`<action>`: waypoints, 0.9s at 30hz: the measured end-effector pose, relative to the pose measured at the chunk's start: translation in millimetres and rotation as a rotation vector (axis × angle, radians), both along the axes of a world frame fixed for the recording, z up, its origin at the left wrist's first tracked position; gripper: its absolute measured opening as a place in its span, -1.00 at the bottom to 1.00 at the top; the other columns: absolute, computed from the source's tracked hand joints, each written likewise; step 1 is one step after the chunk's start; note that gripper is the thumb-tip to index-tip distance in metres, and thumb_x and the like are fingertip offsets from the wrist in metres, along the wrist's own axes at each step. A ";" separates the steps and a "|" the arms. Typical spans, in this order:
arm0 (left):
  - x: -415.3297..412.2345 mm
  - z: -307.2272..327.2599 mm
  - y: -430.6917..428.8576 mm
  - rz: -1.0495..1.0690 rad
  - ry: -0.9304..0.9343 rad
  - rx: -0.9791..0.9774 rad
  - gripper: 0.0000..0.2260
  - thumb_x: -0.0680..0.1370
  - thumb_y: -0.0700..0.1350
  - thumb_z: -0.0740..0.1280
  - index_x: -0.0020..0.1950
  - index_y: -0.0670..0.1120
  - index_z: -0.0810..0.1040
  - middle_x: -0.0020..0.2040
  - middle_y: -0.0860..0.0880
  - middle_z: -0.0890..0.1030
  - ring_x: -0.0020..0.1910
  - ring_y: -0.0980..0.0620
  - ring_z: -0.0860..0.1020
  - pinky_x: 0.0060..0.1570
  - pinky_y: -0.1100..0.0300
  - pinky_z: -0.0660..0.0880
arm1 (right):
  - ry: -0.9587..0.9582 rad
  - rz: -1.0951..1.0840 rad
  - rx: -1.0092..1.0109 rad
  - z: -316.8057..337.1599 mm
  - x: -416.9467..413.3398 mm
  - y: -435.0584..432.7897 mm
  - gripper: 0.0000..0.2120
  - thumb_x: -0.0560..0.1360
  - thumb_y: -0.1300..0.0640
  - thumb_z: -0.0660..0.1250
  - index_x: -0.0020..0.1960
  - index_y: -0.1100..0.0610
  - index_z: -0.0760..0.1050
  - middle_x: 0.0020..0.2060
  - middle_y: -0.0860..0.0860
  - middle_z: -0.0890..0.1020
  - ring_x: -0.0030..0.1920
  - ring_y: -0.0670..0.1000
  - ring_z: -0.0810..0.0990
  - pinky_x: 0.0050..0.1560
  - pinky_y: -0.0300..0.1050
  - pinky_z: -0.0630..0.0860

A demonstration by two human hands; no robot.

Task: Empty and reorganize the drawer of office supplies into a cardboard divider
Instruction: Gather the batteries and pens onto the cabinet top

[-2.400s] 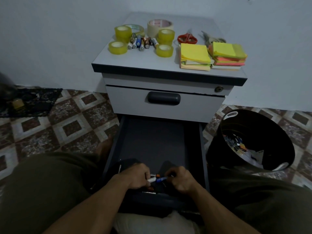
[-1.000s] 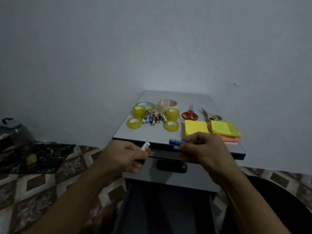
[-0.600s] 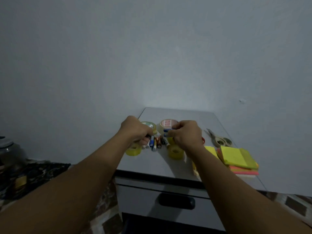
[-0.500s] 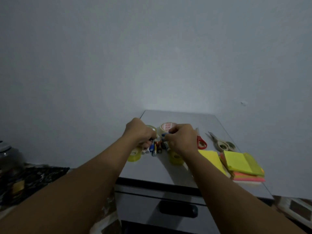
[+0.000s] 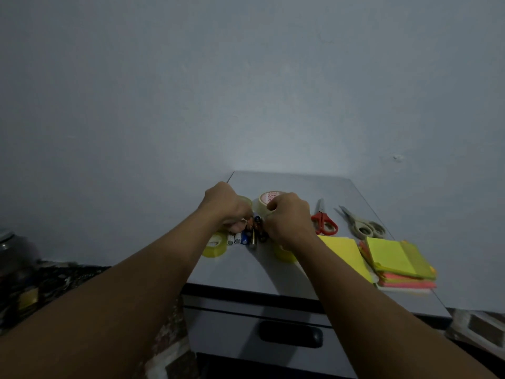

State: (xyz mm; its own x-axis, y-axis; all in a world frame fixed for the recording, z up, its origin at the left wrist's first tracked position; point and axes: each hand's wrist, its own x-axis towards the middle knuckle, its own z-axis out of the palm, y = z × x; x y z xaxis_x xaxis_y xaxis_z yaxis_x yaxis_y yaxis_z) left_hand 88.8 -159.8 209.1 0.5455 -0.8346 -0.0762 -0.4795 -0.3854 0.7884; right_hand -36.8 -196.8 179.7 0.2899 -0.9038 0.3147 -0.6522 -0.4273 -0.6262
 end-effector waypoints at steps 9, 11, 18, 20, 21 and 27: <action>7.4 -1.3 14.1 -0.053 0.081 -0.050 -0.87 0.49 -0.34 0.36 -0.01 -0.38 0.58 -0.29 -0.29 0.68 -0.51 -0.06 0.62 -0.40 0.13 0.60 | 0.017 0.011 -0.049 -2.5 -9.7 1.1 -0.86 0.41 0.34 0.41 -0.07 0.25 0.70 -0.02 0.20 0.67 0.00 0.15 0.63 -0.03 0.00 0.65; 7.8 0.6 20.9 -0.049 0.085 -0.099 -0.88 0.52 -0.32 0.33 -0.02 -0.35 0.61 -0.25 -0.26 0.69 -0.50 -0.02 0.63 -0.36 0.11 0.63 | -0.020 -0.005 -0.053 0.8 -13.5 3.5 -0.87 0.43 0.33 0.43 -0.05 0.25 0.69 0.01 0.19 0.68 0.02 0.12 0.64 -0.08 -0.09 0.63; 6.8 4.2 74.7 -0.080 0.074 -0.267 -0.86 0.58 -0.20 0.32 -0.05 -0.20 0.66 -0.21 -0.11 0.69 -0.38 0.02 0.62 -0.34 0.13 0.54 | -0.139 0.021 -0.051 21.0 -54.8 35.6 -0.86 0.44 0.24 0.38 -0.02 0.12 0.65 -0.12 0.01 0.68 -0.16 -0.02 0.59 -0.31 -0.27 0.48; 2.4 0.3 97.9 -0.117 0.080 -0.274 -0.84 0.59 -0.17 0.32 -0.04 -0.21 0.66 -0.24 -0.09 0.68 -0.37 0.01 0.59 -0.36 0.15 0.50 | -0.187 0.053 -0.011 20.5 -72.9 51.4 -0.88 0.42 0.22 0.39 -0.08 0.09 0.65 -0.20 -0.01 0.68 -0.18 0.01 0.62 -0.20 -0.16 0.53; -0.7 -3.7 109.5 -0.135 0.077 -0.266 -0.84 0.59 -0.17 0.31 -0.05 -0.20 0.66 -0.25 -0.10 0.68 -0.37 0.01 0.59 -0.37 0.15 0.49 | -0.201 0.077 0.020 17.9 -82.3 59.9 -0.89 0.41 0.22 0.38 -0.11 0.07 0.65 -0.24 -0.02 0.68 -0.21 0.01 0.63 -0.18 -0.11 0.54; -23.7 -56.3 166.3 -0.227 0.085 -0.098 -0.85 0.60 -0.16 0.34 -0.10 -0.17 0.66 -0.33 -0.07 0.68 -0.43 0.01 0.58 -0.40 0.15 0.47 | -0.133 0.181 0.267 -19.5 -134.0 120.1 -0.86 0.48 0.30 0.31 -0.17 0.15 0.61 -0.37 0.03 0.66 -0.39 -0.03 0.60 -0.32 -0.09 0.57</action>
State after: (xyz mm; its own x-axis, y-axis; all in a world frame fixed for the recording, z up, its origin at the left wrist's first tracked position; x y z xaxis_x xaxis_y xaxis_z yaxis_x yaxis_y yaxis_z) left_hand 65.2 6.5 152.9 0.3384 -0.9406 -0.0264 -0.4753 -0.1951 0.8579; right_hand -170.8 -76.7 160.2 0.4258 -0.8969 0.1195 -0.4859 -0.3381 -0.8060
